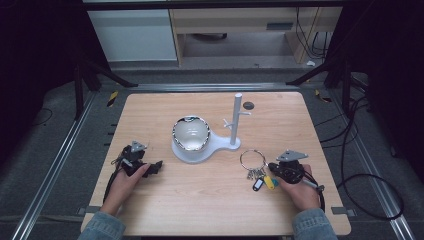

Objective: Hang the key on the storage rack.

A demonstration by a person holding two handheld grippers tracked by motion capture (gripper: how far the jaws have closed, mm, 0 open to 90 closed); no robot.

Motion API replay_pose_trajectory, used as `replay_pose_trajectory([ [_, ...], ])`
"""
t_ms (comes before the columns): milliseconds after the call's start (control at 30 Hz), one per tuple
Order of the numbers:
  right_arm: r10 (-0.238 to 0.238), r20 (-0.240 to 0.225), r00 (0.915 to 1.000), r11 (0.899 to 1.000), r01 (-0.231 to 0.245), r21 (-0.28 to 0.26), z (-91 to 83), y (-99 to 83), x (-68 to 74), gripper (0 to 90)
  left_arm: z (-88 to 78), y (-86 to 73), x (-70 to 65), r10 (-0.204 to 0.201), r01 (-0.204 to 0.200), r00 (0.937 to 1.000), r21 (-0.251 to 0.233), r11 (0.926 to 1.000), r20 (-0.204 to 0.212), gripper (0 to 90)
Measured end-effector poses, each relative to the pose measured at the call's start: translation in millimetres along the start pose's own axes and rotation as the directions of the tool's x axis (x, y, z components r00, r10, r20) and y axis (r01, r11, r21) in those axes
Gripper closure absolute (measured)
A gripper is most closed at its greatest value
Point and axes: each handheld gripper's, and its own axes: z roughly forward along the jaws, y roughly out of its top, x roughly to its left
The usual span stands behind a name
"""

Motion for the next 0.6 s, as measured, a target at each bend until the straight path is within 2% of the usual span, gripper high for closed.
replay_pose_trajectory([
  [300, 0.02, -0.008, 0.9998, 1.0, -0.02, -0.002, 1.7, 1.9, -1.6, 88.4, 0.0, 0.0, 0.0, 0.0, 0.0, 1.0, 0.0, 1.0, 0.0, 0.0],
  [600, 0.06, -0.012, 0.9981, 0.996, -0.06, -0.061, -7.2, 6.6, -3.3, 88.6, 0.0, 0.0, 0.0, 0.0, 0.0, 1.0, 0.0, 1.0, 0.0, 0.0],
])
